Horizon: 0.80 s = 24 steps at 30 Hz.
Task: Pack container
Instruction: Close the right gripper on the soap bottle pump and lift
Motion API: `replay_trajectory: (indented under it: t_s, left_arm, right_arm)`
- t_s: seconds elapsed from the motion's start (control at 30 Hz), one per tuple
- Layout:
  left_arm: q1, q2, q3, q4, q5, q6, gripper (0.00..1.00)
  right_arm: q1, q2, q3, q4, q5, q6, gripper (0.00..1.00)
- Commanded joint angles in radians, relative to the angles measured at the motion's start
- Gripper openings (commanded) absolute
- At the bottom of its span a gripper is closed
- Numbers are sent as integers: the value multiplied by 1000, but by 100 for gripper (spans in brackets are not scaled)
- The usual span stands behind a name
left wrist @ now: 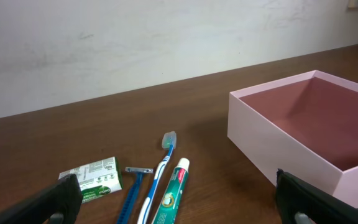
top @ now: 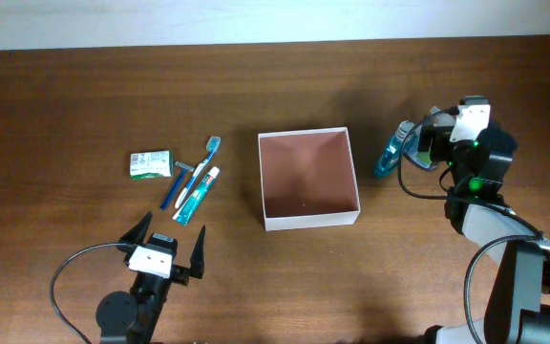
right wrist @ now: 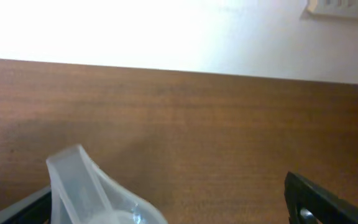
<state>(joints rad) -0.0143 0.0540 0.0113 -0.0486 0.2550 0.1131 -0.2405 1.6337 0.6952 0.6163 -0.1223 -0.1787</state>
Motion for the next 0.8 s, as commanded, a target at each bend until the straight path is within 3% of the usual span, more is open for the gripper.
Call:
replay_trajectory:
  t_s: [0.0,0.43,0.53,0.67,0.77]
  left_arm:
    - [4,-8,-2,-6,14,16,100]
    - [4,-8,-2,-6,14,16,100]
    - [4,-8,-2,-6,14,16,100]
    - [4,-8,-2,-6,14,16,100]
    - [4,-8,-2,-6,15,16,100]
  right_arm:
    - [5,8,10,14,-10,12,99]
    - [6,24,10,65,-51,58,98]
    - [6,24,10,65,-51,58,87]
    - [6,22,11,66,-51,58,63]
    - [6,16,11,66,-51,58,52]
